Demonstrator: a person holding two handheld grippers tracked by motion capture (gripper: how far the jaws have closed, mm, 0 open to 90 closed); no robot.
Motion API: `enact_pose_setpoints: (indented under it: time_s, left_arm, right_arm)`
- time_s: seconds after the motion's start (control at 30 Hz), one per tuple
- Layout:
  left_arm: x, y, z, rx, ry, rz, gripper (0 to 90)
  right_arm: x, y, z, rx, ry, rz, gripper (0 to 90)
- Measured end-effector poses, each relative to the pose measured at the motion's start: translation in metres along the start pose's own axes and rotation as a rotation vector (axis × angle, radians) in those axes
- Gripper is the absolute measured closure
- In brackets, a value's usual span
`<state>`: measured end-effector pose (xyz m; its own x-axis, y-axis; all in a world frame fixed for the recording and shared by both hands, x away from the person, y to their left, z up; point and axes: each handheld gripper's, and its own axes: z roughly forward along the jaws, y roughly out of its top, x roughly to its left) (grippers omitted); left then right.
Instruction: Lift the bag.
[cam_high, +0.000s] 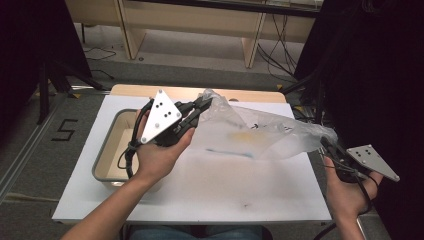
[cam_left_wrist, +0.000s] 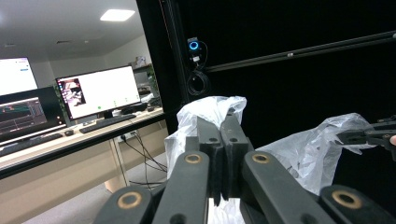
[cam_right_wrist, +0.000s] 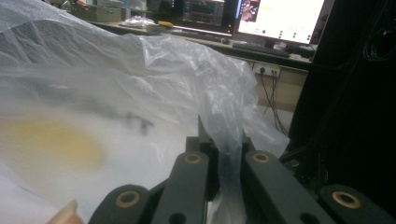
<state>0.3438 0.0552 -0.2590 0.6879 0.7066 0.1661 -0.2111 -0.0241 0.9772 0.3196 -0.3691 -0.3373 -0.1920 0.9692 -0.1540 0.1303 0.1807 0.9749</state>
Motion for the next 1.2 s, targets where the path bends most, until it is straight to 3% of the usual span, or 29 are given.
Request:
enact_pose_setpoints:
  time_s: [0.4, 1.2]
  left_arm:
    - [0.011, -0.005, 0.005, 0.023, 0.029, -0.003, 89.1]
    - [0.038, -0.022, 0.017, 0.087, 0.097, -0.022, 89.1]
  right_arm:
    - [0.001, -0.001, 0.003, 0.006, 0.004, 0.001, 90.0]
    - [0.005, 0.008, 0.026, -0.008, 0.010, 0.015, 90.0]
